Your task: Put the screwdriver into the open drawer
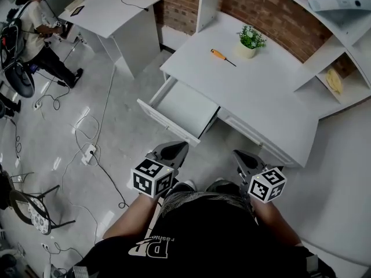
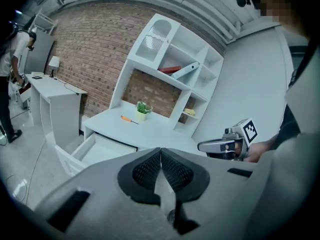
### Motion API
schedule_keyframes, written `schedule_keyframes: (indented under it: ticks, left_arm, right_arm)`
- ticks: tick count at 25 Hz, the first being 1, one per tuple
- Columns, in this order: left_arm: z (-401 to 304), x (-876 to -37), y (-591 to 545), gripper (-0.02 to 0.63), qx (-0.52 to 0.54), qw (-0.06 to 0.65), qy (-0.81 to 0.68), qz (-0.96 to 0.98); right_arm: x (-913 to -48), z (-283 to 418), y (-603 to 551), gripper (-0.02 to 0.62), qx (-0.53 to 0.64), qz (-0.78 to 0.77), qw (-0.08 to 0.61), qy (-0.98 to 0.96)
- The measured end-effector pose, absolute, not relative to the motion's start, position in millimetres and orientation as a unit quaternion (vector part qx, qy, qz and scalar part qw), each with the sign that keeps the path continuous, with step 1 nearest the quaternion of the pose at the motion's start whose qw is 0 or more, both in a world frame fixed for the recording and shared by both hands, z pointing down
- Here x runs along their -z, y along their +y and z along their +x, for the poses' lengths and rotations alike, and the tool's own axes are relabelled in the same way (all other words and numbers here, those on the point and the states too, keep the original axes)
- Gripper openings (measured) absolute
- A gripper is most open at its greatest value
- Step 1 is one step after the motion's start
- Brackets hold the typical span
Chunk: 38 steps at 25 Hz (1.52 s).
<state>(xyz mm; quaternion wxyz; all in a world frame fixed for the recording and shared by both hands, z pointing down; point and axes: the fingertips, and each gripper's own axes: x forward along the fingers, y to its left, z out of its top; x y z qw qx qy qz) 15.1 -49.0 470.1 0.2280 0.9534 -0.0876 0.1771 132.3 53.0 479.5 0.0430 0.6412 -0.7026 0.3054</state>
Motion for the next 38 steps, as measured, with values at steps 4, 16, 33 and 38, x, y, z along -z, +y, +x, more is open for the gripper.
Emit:
schedule_keyframes:
  ticks: [4,16,33,38]
  left_arm:
    - [20,-478,-62,0.018,-0.183,0.227,-0.095,0.952]
    - [55,-483,-111,0.018,-0.2,0.214,-0.158,0.943]
    - [140,-494,-198,0.018,-0.21,0.235,-0.278,0.907]
    - [143,-504,-214,0.018,-0.219,0.252,-0.318,0.887]
  right_arm:
    - [-477,147,38,0.005,-0.3,0.643,0.045,-0.703]
    - [-486,217,-42,0.005,-0.272,0.607,0.09,-0.741]
    - [-550,349,-195,0.005,-0.234,0.541,0.218,-0.778]
    - [-574,377,-232,0.006,-0.235,0.53,0.242,-0.778]
